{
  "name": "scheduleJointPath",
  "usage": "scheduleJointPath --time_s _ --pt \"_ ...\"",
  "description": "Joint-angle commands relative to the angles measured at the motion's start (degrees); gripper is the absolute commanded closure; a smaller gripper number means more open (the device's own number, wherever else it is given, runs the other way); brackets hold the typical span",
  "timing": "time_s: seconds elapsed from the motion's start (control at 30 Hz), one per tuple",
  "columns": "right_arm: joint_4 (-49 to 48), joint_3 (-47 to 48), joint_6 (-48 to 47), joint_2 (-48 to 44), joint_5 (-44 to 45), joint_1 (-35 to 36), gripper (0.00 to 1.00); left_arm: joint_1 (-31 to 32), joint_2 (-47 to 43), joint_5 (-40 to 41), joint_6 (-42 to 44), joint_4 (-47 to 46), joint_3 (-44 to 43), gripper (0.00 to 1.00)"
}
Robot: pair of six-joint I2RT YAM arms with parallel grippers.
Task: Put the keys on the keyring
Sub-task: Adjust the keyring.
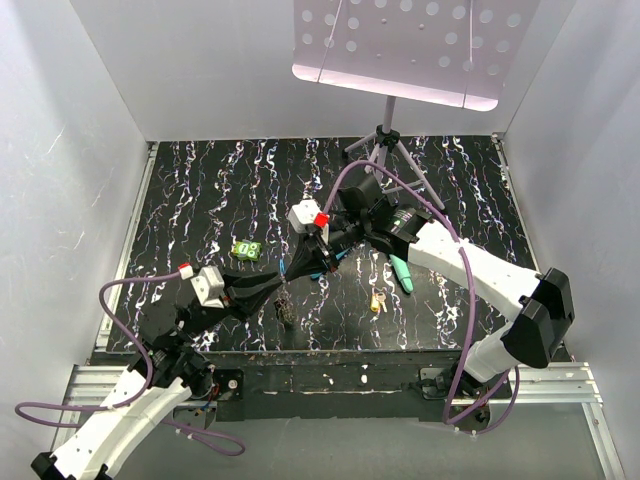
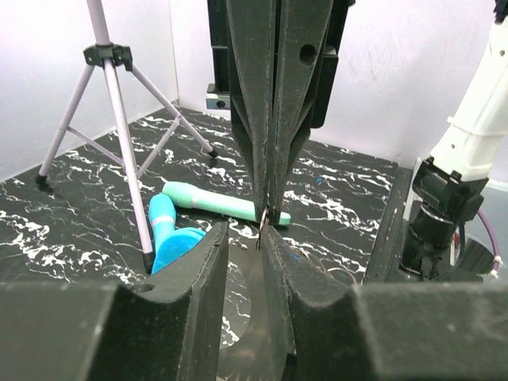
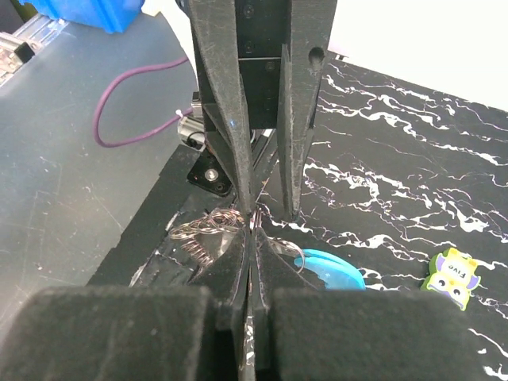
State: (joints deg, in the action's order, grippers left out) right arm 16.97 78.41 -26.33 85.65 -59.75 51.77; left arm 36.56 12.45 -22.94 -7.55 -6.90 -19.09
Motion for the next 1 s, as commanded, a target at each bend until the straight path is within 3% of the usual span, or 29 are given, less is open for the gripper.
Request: scheduleJointPath --time_s 0.0,0.17,0.47,0.87,0.97 --pt "-5.6 2.6 5.9 -0.3 -3.0 -0.4 0.99 -0.2 -1.0 2.8 -1.6 -3.3 0.5 0.74" --pt "-6.9 2.4 7.3 -0.7 -3.4 -0.8 0.99 -0.1 -0.5 2.6 -1.4 -3.2 0.5 0.70" --pt "-8.8 1.9 8.7 -0.7 -3.7 -1.1 0.99 -0.1 0.7 0.4 -2.1 -5.1 0.8 0.71" --pt "-9.6 1.7 9.5 -0.6 -4.1 -1.1 0.99 -0.1 2.2 -2.3 -2.3 -7.0 0.9 0.88" --pt "-9.6 1.7 9.6 -0.7 -4.1 -1.1 0.99 -0.2 2.6 -3.1 -2.0 -6.8 0.8 0.96"
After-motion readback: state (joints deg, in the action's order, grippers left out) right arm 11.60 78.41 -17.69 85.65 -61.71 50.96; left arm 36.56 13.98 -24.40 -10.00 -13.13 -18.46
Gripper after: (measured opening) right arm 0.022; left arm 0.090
